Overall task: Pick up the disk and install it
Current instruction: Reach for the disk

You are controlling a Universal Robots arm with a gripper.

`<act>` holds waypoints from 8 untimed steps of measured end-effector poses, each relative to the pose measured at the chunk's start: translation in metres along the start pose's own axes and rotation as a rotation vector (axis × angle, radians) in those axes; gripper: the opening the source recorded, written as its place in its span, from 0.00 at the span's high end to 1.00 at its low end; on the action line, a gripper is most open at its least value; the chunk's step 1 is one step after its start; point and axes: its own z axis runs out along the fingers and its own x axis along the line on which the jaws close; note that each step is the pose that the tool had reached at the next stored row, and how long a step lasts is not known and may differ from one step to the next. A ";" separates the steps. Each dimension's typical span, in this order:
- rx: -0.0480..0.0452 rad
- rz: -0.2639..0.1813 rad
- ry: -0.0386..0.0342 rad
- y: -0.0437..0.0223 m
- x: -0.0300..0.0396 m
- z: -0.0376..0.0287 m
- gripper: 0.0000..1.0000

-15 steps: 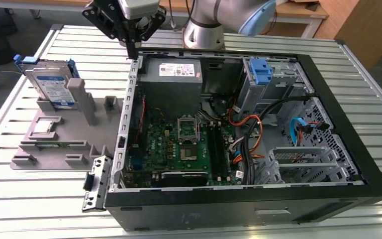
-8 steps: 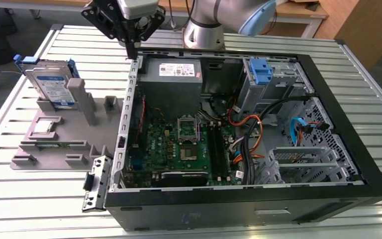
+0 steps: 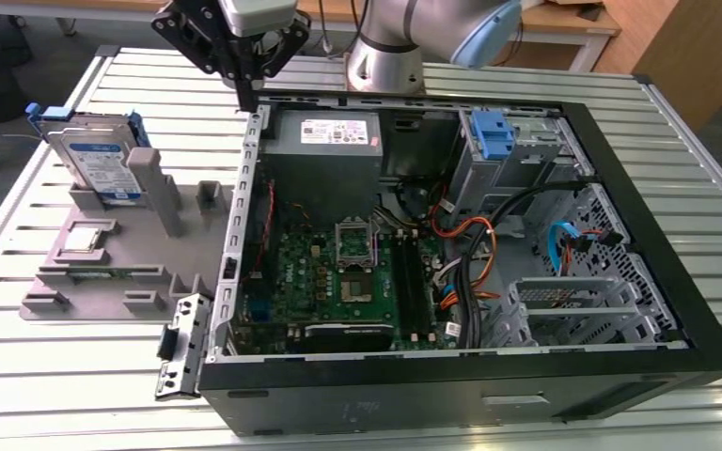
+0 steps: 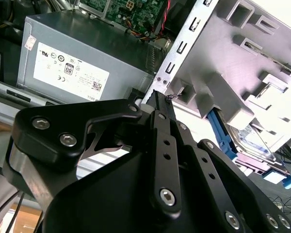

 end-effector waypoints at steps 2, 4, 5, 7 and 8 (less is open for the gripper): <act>0.0000 0.000 0.0000 -0.0001 0.0008 0.0000 0.90; 0.0001 0.000 0.0001 -0.0001 0.0009 0.0000 0.90; 0.0000 0.000 0.0000 -0.0001 0.0011 0.0000 0.90; 0.0001 0.000 0.0000 -0.0001 0.0016 0.0000 0.90; 0.0000 0.000 0.0000 -0.0001 0.0020 0.0000 0.90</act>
